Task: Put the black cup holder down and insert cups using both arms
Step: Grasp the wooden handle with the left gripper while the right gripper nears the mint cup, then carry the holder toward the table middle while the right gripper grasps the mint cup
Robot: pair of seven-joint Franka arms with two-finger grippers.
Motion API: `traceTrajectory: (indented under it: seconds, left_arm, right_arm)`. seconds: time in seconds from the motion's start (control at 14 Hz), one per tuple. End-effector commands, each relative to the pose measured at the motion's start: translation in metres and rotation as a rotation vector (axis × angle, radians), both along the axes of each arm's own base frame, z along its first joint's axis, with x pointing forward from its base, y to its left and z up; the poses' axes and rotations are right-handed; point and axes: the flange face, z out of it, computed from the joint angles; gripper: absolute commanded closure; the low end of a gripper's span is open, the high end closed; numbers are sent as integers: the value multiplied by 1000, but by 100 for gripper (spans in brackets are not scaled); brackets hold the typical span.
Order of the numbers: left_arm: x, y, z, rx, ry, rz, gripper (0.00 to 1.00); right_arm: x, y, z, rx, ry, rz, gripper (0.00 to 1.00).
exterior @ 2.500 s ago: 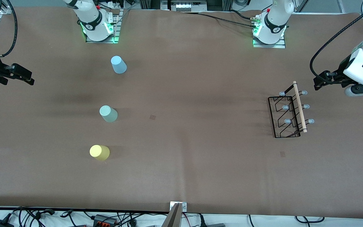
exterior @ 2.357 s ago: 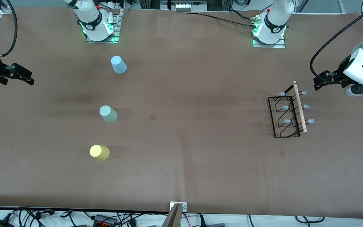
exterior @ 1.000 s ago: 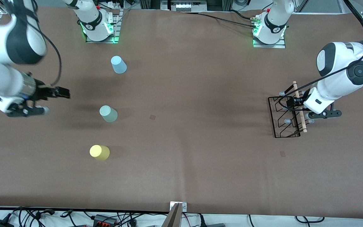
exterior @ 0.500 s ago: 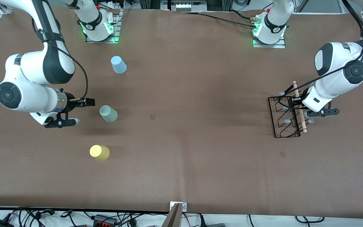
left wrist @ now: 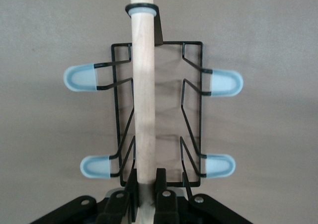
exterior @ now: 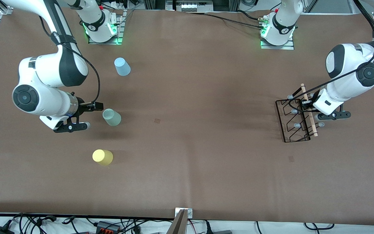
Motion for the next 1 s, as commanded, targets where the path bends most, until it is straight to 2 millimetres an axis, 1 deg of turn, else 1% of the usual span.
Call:
traceTrajectory:
  seconds: [0.0,0.07,0.14,0.21,0.36,0.43,0.5,0.57,0.64,0.71,0.79,0.93]
  left_arm:
    - [-3,1,5,16,17,-16,99]
    - [0,-4,12,17,21,-21,99]
    - [5,-10,25,16,35,-27,99]
    - [10,-27,36,9,52,-50,99]
    - [15,-64,58,8,60,-85,99]
    - [18,-92,71,7,58,-119,99]
    - [19,-113,78,4,70,-145,99]
    - [24,-136,85,-5,66,-159,99]
    - [32,-159,89,-22,60,-165,99]
    - [37,-182,90,-38,87,-165,99]
    - [42,-207,94,-56,96,-142,99]
    - [44,-257,97,-91,103,-106,99]
  right_arm:
    - [-7,3,-22,-30,-21,-37,0]
    - [-9,6,-31,-31,-30,-65,0]
    - [-12,9,-41,-33,-36,-84,0]
    - [-17,11,-52,-35,-38,-98,0]
    - [-24,14,-68,-37,-56,-117,0]
    - [-28,17,-75,-40,-60,-125,0]
    - [-31,20,-80,-44,-57,-134,0]
    - [-32,21,-84,-47,-55,-141,0]
    - [-32,20,-90,-51,-48,-150,0]
    - [-32,19,-96,-54,-46,-158,0]
    - [-31,19,-101,-55,-49,-171,0]
    - [-31,19,-112,-51,-36,-190,0]
